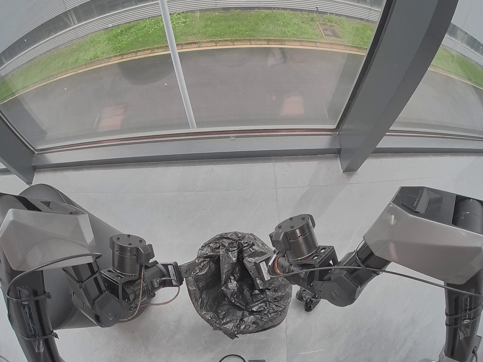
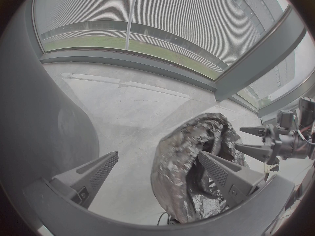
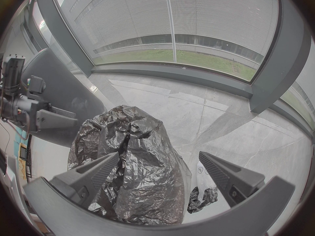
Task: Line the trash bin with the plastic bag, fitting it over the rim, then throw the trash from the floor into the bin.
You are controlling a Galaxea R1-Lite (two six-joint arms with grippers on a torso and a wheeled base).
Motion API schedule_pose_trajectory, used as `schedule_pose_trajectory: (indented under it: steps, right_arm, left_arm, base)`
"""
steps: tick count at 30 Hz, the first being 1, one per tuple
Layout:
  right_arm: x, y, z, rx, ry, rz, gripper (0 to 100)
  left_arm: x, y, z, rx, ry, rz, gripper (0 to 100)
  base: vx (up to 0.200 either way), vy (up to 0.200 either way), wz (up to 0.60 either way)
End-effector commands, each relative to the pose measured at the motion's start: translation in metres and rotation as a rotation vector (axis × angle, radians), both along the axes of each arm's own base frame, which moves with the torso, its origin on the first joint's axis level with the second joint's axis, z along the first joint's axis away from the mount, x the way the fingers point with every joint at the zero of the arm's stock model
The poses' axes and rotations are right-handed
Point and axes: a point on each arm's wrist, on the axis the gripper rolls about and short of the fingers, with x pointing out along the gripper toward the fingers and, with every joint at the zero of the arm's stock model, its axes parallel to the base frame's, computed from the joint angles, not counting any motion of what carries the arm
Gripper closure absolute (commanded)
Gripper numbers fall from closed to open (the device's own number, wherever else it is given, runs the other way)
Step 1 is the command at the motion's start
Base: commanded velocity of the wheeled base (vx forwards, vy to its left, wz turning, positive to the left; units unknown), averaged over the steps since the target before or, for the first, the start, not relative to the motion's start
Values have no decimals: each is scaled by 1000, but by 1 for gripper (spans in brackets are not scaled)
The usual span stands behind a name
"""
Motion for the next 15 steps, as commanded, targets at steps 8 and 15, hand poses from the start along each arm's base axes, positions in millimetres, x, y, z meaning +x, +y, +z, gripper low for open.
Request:
schedule_pose_trajectory:
  steps: [8,15]
  right_arm:
    - [9,-5,-21,-27,31,-28,0]
    - [15,-14,-23,-34,37,-53,0]
  left_arm:
    - [-24,-12,-7,21,48,-70,0]
    - [-33,-18,-15,40,84,-104,0]
  base:
    - [0,0,0]
    - [0,0,0]
